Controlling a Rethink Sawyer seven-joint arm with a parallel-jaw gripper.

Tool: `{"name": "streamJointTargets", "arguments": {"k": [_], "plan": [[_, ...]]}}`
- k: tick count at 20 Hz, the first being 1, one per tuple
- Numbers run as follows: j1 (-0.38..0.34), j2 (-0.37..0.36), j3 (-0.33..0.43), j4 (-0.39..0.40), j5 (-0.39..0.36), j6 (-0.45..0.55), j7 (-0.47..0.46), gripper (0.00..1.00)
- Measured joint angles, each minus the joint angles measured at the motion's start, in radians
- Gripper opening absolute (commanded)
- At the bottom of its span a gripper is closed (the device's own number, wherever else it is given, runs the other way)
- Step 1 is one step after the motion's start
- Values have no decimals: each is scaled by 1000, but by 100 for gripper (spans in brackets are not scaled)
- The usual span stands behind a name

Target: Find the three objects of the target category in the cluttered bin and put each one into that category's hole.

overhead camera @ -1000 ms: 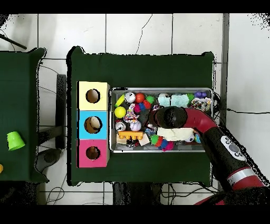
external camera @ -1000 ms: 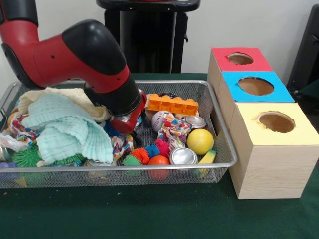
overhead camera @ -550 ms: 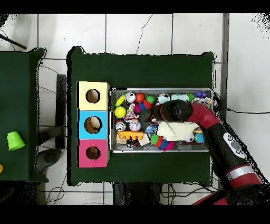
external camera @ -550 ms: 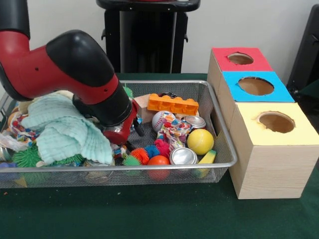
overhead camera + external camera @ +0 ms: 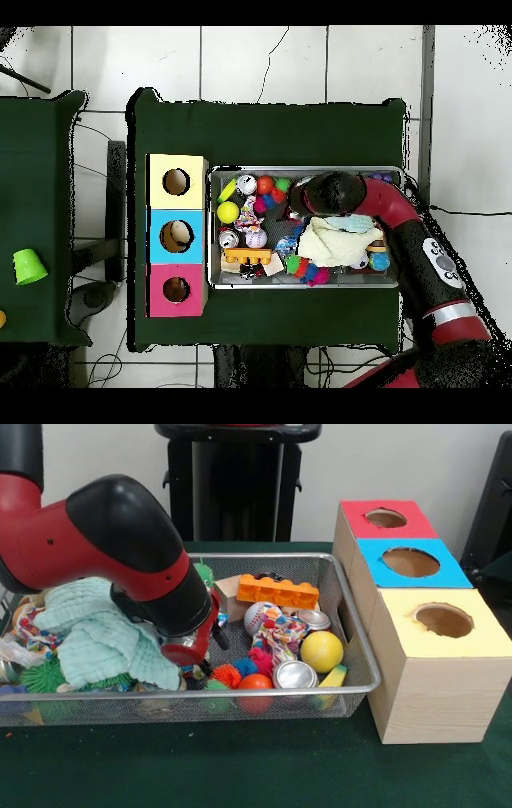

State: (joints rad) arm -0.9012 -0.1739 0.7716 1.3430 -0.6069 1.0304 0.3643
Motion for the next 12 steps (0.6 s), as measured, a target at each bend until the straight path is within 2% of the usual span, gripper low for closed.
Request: {"name": "streamJointTargets", "arguments": {"k": [7, 12], "plan": [[44, -26, 7, -54, 8, 87, 0, 100], [76, -56, 7, -112, 15, 189, 0, 100]]}}
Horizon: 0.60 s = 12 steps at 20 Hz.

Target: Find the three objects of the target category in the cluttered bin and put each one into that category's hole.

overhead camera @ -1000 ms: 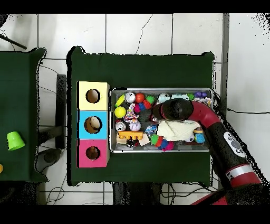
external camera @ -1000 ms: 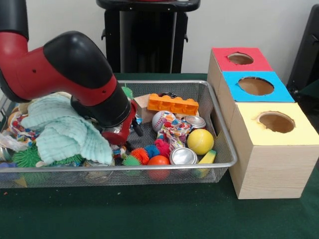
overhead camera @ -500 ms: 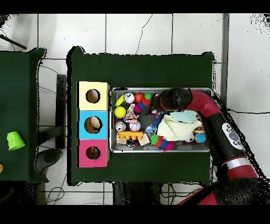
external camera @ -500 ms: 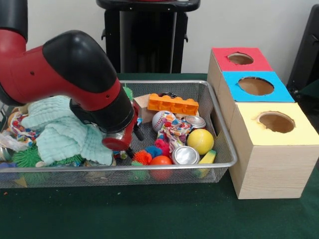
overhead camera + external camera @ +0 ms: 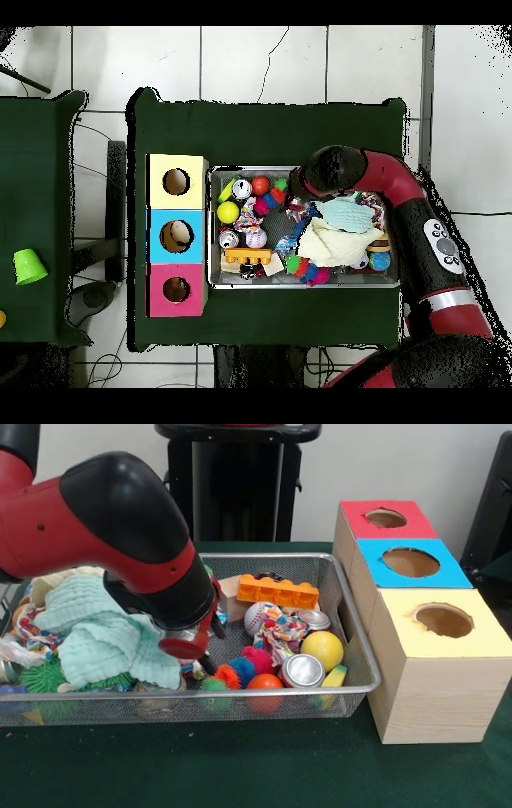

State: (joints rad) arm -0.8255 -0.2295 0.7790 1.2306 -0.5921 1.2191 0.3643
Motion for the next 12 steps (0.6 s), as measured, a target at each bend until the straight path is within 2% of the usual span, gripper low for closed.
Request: {"name": "streamJointTargets", "arguments": {"k": [3, 12], "plan": [[15, -22, 1, -39, 4, 67, 0, 100], [27, -64, 1, -118, 5, 170, -1, 100]]}}
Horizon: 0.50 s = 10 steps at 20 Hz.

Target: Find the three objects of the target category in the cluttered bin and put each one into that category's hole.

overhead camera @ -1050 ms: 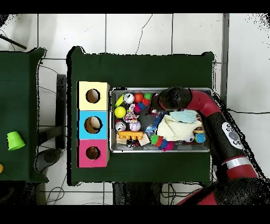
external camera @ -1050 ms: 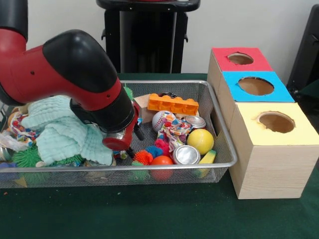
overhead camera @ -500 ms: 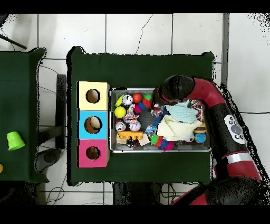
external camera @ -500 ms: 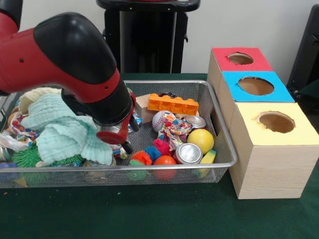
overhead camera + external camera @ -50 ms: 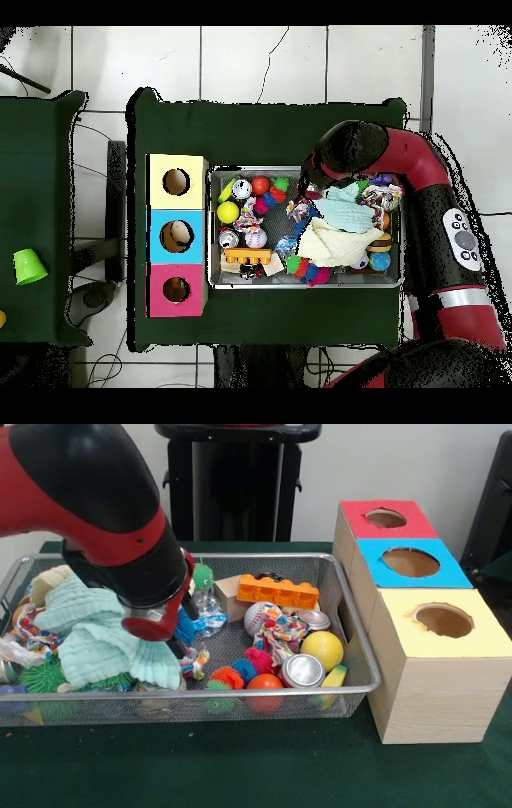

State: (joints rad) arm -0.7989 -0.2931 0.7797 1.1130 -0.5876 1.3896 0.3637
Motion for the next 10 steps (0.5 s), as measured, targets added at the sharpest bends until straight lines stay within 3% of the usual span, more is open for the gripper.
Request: {"name": "streamJointTargets", "arguments": {"k": [10], "plan": [[0, 0, 0, -92, -5, 22, -21, 100]]}}
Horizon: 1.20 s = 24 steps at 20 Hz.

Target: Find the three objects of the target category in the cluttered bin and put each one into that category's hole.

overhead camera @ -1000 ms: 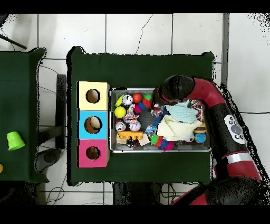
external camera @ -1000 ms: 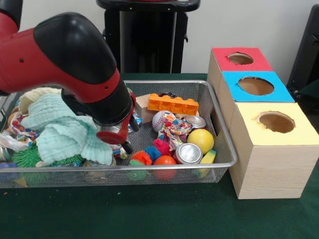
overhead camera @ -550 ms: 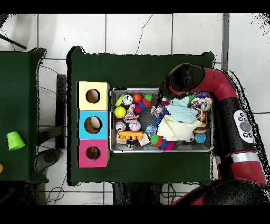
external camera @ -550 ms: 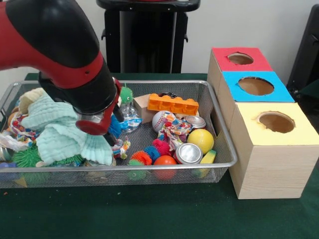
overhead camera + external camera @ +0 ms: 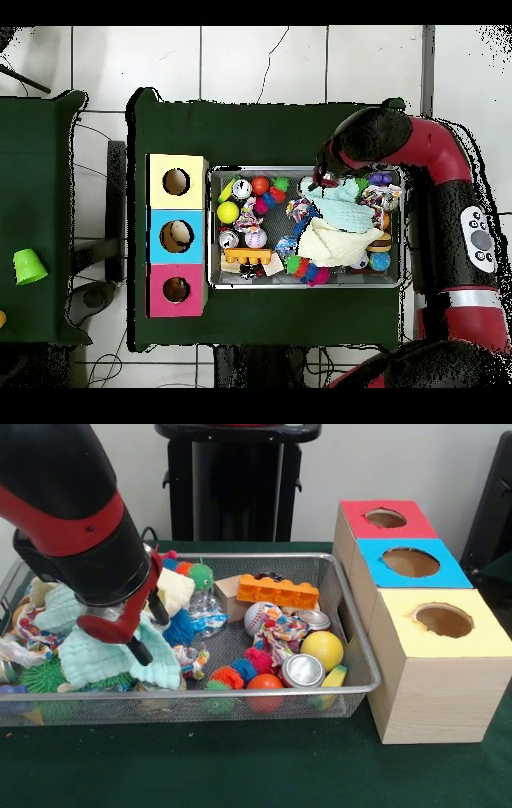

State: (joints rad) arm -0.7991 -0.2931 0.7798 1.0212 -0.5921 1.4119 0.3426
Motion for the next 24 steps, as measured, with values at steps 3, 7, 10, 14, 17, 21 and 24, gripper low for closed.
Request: {"name": "streamJointTargets", "arguments": {"k": [3, 7, 10, 14, 17, 21, 24], "plan": [[-1, 7, 0, -13, -2, 0, -8, 100], [-4, 22, 0, -14, -6, -5, -24, 100], [-10, 39, 0, -7, -8, -34, -29, 100], [-26, 57, 0, 22, -12, -126, -29, 100], [-38, 56, 0, 47, -9, -178, -29, 100], [-49, 51, 3, 69, -7, -201, -29, 100], [-63, 50, 11, 87, -4, -224, -29, 100]]}}
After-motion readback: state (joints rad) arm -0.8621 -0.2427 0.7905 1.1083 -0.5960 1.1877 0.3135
